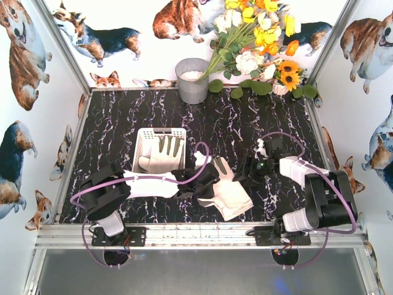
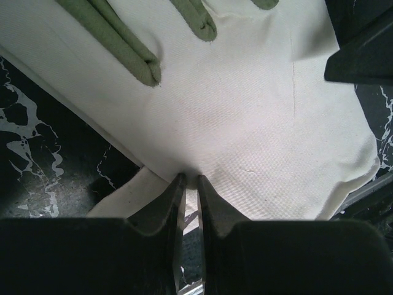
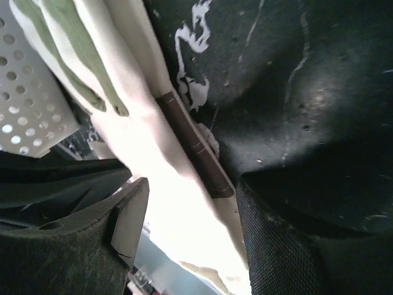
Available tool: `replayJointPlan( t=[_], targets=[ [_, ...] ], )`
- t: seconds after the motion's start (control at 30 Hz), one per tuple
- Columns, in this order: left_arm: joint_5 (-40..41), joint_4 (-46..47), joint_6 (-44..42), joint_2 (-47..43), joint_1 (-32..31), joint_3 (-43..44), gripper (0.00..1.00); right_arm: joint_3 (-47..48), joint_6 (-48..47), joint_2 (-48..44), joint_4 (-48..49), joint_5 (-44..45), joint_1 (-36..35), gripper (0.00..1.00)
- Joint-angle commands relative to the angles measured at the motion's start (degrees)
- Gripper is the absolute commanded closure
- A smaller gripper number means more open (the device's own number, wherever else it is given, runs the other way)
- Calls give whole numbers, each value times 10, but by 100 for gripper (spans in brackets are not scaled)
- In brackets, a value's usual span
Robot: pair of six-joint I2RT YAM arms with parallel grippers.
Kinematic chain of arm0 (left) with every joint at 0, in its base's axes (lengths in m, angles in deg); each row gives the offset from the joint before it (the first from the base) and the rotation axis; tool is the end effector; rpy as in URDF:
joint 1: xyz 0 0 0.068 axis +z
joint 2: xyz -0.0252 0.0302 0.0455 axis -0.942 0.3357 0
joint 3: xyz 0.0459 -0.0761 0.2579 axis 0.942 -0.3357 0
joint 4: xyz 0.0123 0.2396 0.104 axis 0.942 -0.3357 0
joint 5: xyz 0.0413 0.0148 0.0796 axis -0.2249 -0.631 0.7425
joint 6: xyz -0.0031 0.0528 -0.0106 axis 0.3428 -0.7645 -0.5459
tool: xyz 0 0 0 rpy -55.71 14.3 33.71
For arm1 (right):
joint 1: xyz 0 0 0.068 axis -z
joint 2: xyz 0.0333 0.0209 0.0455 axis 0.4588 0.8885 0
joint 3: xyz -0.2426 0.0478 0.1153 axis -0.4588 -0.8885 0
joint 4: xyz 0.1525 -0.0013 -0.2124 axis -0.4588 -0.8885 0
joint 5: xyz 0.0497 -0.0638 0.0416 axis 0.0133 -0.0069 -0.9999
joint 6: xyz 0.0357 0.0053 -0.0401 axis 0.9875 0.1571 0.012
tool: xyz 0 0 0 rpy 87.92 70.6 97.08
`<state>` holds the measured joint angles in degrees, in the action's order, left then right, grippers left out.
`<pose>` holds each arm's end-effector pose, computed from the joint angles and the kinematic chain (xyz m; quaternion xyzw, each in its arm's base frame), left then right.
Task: Put the gloves into the storage basket
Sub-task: Pick up the glove from the center of the board.
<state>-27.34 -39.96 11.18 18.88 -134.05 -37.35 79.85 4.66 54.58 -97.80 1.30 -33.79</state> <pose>0.1502 -0.2921 0.1539 0.0382 0.9485 -0.2327 0.2114 0.2188 0.0453 0.1419 0.1005 0.9373 0.3271 0.0668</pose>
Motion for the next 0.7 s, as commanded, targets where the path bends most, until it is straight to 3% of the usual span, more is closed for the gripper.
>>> replayJointPlan(
  t=[0.0, 0.47, 0.67],
  targets=[
    [-9, -38, -18, 12, 3, -19, 93, -23, -5, 27, 30, -48, -6, 40],
    [-3, -27, -25, 14, 2, -5, 92, -36, 61, 65, 113, -63, -88, 45],
    [-6, -4, -41, -3, 2, -4, 93, -39, 68, 41, 113, -57, -89, 74]
  ],
)
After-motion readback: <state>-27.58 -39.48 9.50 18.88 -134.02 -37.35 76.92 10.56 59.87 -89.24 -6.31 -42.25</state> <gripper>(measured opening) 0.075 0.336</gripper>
